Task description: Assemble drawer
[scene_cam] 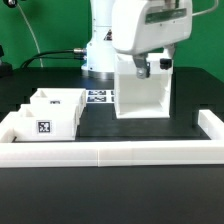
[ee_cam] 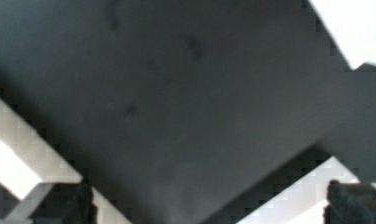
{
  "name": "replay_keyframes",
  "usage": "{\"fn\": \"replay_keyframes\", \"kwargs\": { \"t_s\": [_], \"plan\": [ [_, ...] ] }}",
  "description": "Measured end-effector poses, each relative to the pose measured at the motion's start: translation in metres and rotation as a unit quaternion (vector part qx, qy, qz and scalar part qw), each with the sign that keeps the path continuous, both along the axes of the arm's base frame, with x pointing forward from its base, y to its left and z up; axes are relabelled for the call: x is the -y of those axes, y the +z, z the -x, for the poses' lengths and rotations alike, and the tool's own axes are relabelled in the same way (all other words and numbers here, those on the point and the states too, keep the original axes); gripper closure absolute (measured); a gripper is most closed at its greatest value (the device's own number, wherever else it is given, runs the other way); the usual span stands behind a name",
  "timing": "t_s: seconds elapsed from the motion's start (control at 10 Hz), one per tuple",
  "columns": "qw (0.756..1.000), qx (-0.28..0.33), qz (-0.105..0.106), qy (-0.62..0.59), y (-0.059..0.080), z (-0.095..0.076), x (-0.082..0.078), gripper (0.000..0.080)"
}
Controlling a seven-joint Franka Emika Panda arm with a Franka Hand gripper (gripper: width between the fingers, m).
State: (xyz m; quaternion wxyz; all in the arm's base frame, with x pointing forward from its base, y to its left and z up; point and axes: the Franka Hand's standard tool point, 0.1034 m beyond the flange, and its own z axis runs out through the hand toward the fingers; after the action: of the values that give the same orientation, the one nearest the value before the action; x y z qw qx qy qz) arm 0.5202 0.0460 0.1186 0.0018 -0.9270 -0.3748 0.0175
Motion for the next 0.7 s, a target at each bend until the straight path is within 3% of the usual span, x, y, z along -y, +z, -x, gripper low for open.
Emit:
{"fn": "replay_keyframes", "kwargs": {
  "t_s": [0.3,0.7],
  "plan": [
    [0.995,0.001,0.01,-0.094,0.015,0.036,-0.019,0.015],
    [0.997,0.011,0.007,-0.08,0.017,0.035,-0.024,0.015]
  ]
}}
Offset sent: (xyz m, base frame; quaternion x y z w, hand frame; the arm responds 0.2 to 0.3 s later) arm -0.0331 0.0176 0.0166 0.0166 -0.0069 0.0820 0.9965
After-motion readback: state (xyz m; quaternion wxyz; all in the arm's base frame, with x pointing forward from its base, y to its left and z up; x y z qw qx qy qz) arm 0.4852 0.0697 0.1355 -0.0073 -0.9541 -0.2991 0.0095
